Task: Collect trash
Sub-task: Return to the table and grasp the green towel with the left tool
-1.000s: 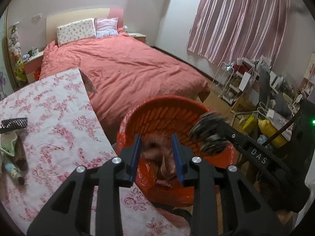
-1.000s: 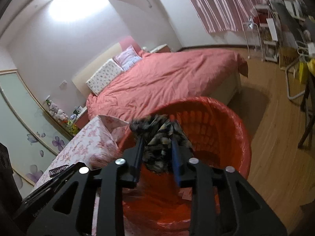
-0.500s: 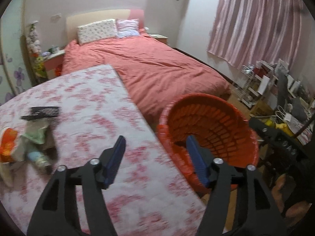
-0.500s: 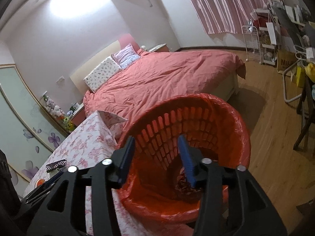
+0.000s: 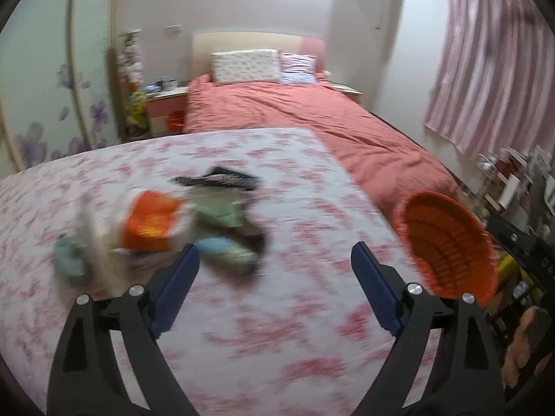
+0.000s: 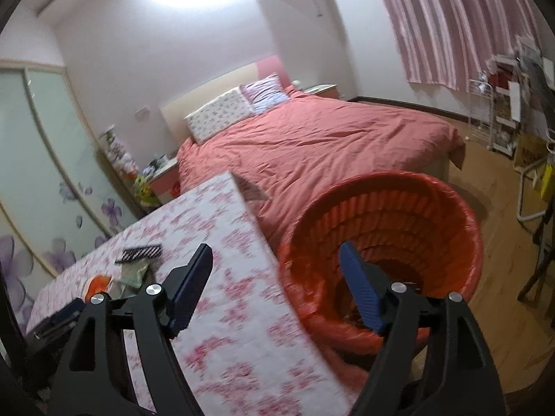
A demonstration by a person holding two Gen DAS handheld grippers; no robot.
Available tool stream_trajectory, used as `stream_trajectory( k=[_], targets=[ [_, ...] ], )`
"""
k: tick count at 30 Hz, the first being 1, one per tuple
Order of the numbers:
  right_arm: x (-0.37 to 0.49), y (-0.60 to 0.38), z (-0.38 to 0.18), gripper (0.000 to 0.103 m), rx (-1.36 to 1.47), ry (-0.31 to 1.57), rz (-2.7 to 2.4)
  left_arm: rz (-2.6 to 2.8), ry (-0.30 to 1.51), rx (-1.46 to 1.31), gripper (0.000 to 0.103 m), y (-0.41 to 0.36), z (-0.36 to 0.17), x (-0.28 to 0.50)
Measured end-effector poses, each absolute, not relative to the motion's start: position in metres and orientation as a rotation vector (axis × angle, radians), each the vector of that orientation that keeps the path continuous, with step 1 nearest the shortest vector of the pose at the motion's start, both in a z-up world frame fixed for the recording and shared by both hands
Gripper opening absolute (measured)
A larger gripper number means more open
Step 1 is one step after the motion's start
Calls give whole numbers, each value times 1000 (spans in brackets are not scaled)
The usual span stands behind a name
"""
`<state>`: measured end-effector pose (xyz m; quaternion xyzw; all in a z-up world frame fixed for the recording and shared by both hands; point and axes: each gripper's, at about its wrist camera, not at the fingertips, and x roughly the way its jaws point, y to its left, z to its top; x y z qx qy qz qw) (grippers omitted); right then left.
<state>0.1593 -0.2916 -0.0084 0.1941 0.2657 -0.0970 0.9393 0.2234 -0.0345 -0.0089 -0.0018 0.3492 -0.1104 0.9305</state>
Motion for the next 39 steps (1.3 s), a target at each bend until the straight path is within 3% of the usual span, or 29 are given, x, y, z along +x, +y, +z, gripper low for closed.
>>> stream_trajectory(
  k=[6,11,17,28,33,39],
  targets=[
    [165,-249,-13,88,281,579,-180,-37,703,-47,87,63,-17,224],
    [171,-216,-20,88,232,611,-145,82,747,-147,86,140,-35,233],
    [185,-183,-31,88,199,671,-91,114,827,-255,71,187,-61,254],
    [203,-147,-43,88,152,718,-38,100,879,-288,46,194,-84,285],
    [211,-132,-48,88,139,732,2,74,878,-233,17,194,-86,287],
    [231,-109,-57,84,121,760,82,91,882,-174,17,210,-87,279]
  ],
)
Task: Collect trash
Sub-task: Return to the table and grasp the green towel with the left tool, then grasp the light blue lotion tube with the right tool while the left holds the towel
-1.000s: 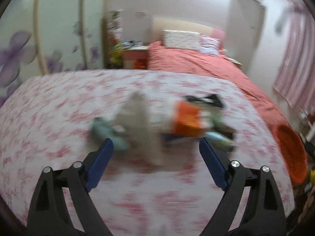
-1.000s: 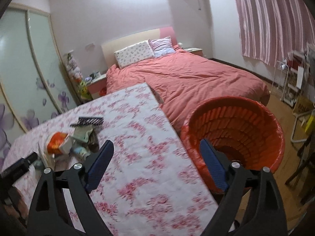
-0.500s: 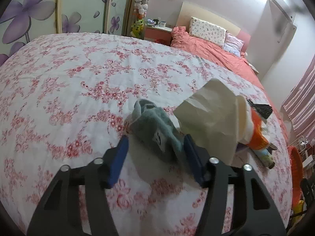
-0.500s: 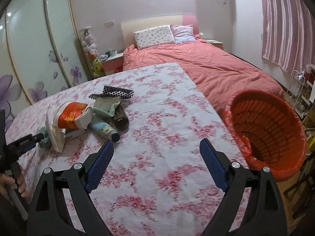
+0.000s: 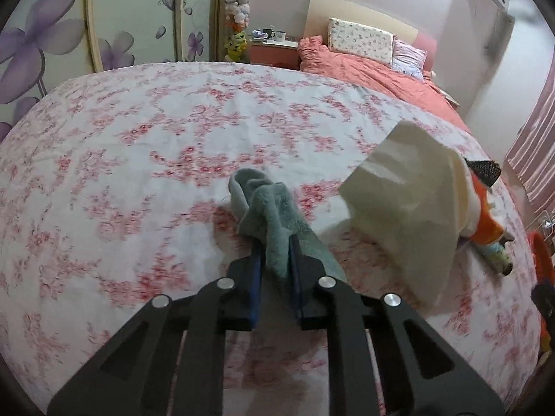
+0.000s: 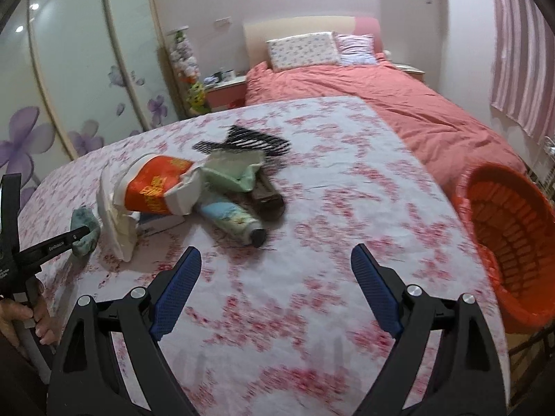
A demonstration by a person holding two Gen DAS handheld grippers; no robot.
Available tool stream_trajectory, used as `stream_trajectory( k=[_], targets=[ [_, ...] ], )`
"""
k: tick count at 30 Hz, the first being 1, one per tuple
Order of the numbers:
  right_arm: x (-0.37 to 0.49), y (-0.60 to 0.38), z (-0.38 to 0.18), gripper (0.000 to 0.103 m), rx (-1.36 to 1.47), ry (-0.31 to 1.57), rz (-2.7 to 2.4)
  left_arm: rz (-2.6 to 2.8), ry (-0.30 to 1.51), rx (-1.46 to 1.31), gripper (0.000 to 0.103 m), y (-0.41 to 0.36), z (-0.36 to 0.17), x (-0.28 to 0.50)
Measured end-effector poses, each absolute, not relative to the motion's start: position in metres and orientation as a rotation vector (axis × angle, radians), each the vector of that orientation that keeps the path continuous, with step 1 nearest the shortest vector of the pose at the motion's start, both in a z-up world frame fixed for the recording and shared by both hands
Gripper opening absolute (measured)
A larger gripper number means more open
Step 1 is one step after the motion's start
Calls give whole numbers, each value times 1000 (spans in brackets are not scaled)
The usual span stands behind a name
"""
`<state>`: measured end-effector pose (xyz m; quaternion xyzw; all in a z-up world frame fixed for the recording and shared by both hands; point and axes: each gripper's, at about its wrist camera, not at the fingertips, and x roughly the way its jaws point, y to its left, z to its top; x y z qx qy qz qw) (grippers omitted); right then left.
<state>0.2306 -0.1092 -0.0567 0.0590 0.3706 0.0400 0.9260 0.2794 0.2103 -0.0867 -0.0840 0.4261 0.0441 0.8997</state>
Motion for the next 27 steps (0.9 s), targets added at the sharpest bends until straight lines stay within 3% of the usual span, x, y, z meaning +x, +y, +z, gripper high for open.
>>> stream_trajectory(
  k=[4,14,18,27],
  targets=[
    [247,-100,-63,73,134,790,107,90,881,-181,19,213,-87,277],
    [271,-81,-72,60,77,832,128,76,880,-209,19,218,-87,277],
    [268,-77,-77,46,92,888,208,68,877,-226,20,220,-87,275],
    [273,-63,-76,44,53,865,195,50,871,-265,20,223,-88,275]
  ],
)
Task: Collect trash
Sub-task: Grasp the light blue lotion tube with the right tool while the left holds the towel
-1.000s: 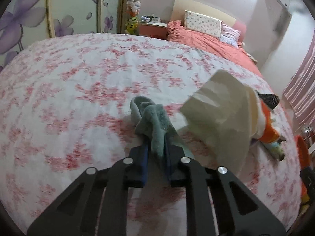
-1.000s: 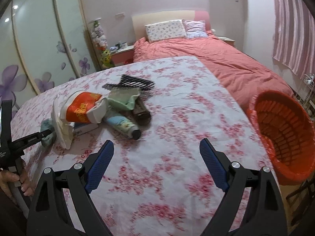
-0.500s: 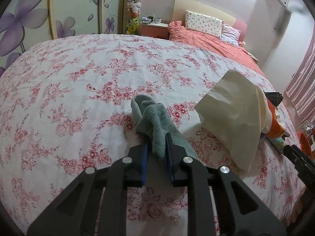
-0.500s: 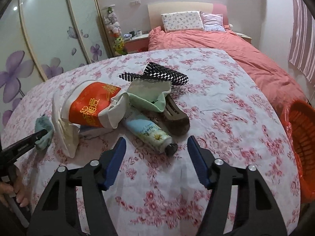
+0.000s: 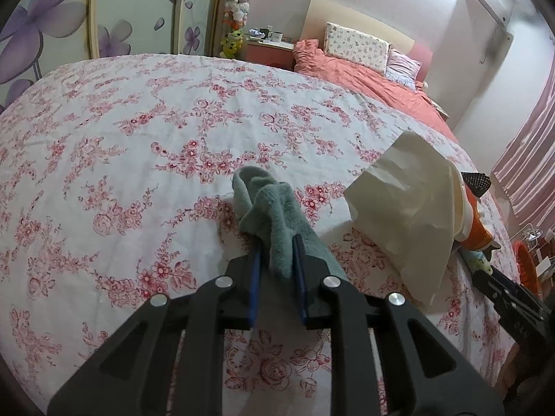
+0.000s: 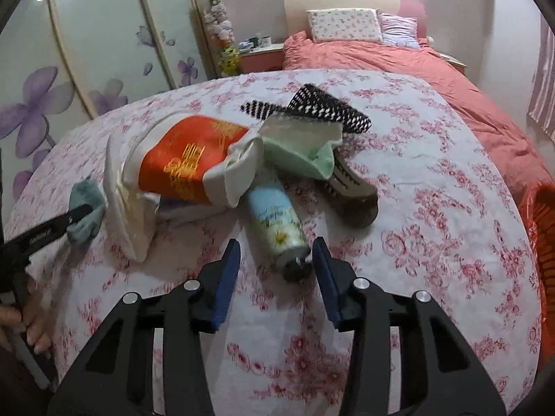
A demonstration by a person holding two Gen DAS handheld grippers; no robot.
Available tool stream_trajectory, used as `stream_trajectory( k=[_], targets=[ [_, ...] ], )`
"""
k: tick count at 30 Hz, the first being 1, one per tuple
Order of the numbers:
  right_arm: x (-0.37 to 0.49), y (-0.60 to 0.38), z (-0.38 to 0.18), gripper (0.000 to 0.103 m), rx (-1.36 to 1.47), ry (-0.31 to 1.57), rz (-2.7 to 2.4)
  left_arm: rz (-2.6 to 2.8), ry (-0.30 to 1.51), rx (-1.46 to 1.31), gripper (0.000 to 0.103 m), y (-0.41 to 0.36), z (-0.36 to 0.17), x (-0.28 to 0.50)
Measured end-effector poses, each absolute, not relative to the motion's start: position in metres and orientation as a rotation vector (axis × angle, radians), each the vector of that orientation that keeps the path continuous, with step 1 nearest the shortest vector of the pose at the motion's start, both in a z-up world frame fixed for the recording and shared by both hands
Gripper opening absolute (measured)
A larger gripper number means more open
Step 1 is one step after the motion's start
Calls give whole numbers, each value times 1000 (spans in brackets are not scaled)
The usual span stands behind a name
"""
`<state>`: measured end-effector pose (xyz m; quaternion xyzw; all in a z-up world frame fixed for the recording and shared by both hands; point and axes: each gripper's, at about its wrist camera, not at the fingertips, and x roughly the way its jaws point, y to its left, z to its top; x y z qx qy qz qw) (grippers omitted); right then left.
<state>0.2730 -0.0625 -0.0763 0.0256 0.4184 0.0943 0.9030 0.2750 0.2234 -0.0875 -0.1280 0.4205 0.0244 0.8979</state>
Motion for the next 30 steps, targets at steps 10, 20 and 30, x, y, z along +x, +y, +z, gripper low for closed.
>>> stream_trajectory(
  k=[10,20,30],
  targets=[
    [284,-61,-79,32,26,882,202,48,871,-269,20,224,-88,275],
    [226,-104,-79,28,37,878,161,42,868,-282,20,226,-88,274],
    [210,-164,-79,28,129,871,-21,46,870,-274,20,225,-89,275]
  ],
)
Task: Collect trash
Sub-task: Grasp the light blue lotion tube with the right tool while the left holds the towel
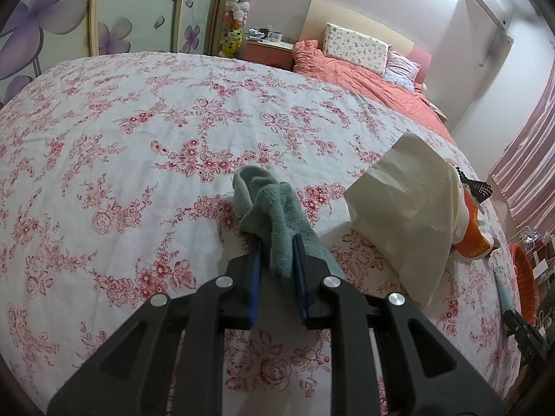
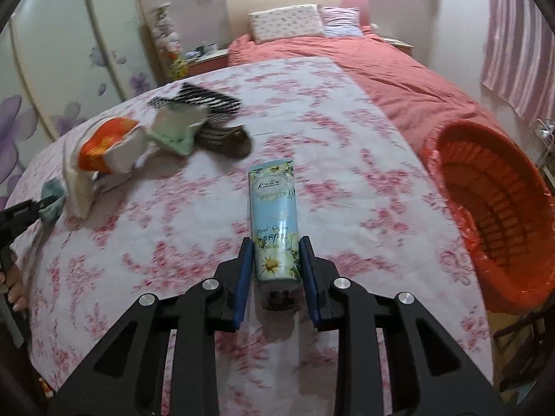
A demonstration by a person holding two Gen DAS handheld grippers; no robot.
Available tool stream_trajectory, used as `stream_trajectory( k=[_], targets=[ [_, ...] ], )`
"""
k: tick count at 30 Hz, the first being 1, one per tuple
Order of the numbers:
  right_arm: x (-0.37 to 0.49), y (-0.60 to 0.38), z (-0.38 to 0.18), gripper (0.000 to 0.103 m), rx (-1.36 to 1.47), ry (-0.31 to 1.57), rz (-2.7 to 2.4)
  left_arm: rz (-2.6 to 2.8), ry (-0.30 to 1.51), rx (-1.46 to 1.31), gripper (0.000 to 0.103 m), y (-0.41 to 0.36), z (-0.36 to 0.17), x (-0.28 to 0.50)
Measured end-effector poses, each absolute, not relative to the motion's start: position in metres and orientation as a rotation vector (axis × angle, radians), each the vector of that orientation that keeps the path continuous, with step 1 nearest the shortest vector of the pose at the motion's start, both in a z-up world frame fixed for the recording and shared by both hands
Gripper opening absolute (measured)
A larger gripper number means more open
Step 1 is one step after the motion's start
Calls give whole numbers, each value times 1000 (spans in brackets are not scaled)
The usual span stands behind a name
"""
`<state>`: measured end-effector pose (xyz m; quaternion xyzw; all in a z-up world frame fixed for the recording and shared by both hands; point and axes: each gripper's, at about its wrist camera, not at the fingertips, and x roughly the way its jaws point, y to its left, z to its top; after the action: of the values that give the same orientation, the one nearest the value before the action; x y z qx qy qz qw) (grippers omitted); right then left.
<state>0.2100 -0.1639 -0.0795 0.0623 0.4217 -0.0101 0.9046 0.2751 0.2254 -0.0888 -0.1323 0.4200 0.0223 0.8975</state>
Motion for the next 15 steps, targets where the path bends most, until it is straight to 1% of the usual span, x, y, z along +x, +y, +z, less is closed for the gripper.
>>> stream_trajectory(
  k=[7,15],
  targets=[
    [227,-156,-82,29,97,875,-57,46,870,-274,20,225,-89,275],
    [219,-155,-84,30,82,859,-52,41,867,-290,20,225,-89,275]
  ],
)
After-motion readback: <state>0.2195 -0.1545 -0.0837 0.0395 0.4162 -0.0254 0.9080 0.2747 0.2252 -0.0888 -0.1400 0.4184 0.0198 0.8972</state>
